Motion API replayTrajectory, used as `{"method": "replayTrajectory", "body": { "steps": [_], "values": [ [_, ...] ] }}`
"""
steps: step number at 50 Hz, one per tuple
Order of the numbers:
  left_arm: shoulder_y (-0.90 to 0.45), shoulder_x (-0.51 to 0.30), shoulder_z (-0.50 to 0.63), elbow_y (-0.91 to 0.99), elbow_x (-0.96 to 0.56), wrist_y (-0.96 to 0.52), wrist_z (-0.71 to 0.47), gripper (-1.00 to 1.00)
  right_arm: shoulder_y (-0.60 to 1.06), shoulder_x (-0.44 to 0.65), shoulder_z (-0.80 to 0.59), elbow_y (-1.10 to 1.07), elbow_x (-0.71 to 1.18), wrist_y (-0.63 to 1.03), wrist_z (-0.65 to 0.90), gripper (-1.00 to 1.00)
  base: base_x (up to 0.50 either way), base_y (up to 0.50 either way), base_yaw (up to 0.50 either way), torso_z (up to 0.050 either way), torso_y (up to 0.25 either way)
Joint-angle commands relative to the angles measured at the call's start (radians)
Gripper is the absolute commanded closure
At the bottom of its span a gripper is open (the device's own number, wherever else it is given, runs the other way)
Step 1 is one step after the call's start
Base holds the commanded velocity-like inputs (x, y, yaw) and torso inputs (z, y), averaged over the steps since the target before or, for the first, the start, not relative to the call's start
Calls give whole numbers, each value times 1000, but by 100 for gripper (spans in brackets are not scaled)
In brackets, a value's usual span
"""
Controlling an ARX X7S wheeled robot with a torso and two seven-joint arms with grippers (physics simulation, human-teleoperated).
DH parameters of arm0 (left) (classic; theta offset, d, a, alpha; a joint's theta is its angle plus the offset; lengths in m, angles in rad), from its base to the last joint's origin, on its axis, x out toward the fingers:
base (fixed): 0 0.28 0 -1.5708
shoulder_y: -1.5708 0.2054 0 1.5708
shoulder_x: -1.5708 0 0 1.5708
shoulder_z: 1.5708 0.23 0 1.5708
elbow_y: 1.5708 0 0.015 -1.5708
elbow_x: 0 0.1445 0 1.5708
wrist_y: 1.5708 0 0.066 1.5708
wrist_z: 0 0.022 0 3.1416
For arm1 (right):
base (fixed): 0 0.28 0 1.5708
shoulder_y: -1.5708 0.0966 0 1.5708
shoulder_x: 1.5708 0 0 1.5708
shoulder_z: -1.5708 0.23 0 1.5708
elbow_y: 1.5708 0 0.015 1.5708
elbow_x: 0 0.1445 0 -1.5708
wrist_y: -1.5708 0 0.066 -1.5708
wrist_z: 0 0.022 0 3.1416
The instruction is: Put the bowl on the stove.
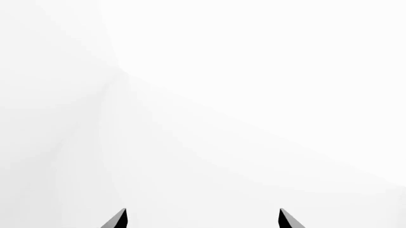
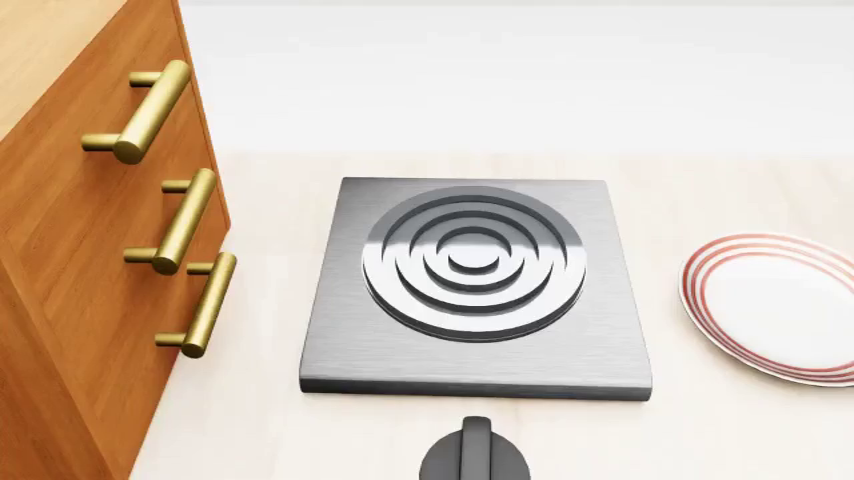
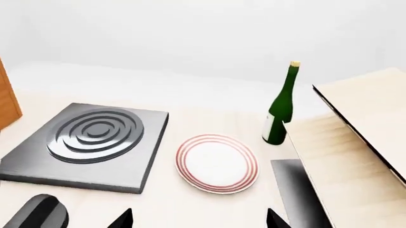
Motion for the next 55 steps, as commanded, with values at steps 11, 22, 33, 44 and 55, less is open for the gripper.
{"method": "replayTrajectory", "body": {
  "steps": [11,22,33,44,55],
  "values": [
    [9,5,19,-11,15,12,7,-100,-57,9,-35,122,-36,57,5,-100,0,0,0,0,0],
    [6,-2,14,-10,8,12,0,-100,-75,13,-62,131,-52,58,19,-100,0,0,0,0,0],
    [10,-3,19,-11,12,17,0,-100,-91,-2,-81,138,-68,42,25,-100,0,0,0,0,0],
    [13,-4,22,-14,15,22,0,-100,-101,-59,-168,139,-105,-27,38,-100,0,0,0,0,0],
    [15,-9,20,-14,16,26,-3,-100,-89,-100,-257,161,-139,-84,59,-100,0,0,0,0,0]
  ]
}}
